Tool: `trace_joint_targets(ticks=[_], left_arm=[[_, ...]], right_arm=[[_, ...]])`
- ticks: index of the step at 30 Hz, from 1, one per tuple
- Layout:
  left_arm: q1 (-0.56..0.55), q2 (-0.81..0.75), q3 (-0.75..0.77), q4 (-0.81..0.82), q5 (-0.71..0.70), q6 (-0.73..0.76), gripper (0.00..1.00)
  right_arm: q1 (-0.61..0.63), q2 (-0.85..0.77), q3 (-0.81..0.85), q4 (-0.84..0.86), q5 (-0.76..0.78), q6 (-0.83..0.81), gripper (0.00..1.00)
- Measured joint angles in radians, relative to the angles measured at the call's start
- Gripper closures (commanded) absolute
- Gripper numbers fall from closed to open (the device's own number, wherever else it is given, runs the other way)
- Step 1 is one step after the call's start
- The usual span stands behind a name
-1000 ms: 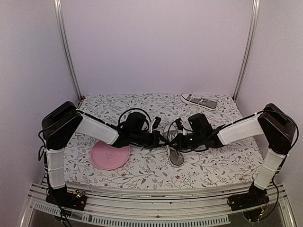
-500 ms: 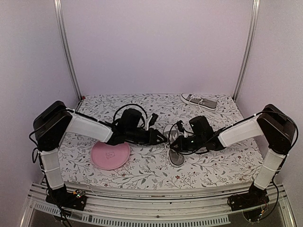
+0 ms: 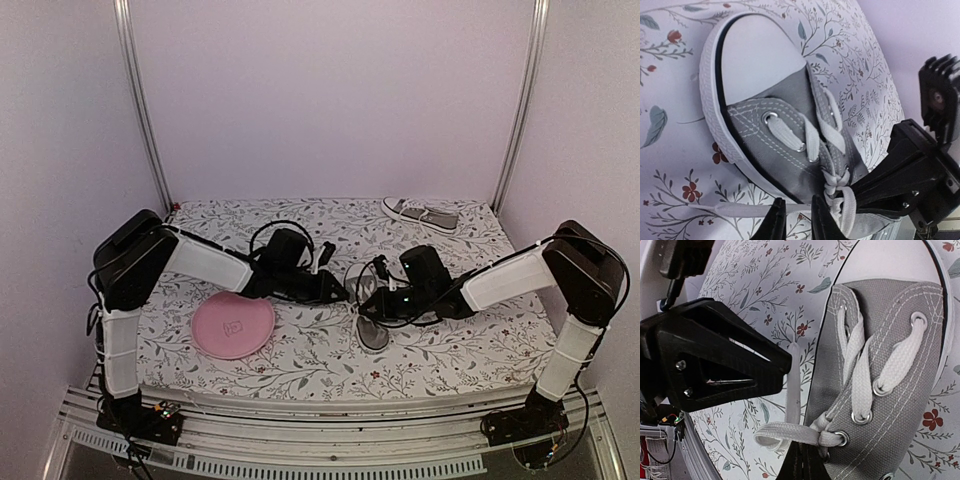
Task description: Tie the shoes
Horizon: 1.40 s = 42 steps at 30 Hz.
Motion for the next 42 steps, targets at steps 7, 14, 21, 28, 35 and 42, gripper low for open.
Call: trace_joint_targets(ticks=[7,14,21,28,35,42], left_arm=[[-0.001,0.035,0.021,-0.037,0.04,0.027,0.83],[-0.008,0.035,0.033,-0.038,0.061,0.05,0.83],[-0.022,0.035,0.042,-0.039,0.071,0.074,0.81],[-0.035,0.037,0.044,-0.034,0.084,0.087,0.81],[-0.04,0.059,0.044,-0.006,0.112,0.082,0.81],[-0.04,0.064,0.031,0.061,0.152,0.05,0.81]], right_arm=[[0.0,0.0,0.0,0.0,0.0,0.001,0.98],[0.0,0.0,0.0,0.0,0.0,0.005,0.98],[0.0,0.0,0.0,0.001,0.0,0.013,0.98],[0.0,0.0,0.0,0.001,0.0,0.014,0.98],[0.0,0.0,0.0,-0.001,0.0,0.015,0.98],[0.0,0.0,-0.02,0.035,-0.001,0.022,0.98]])
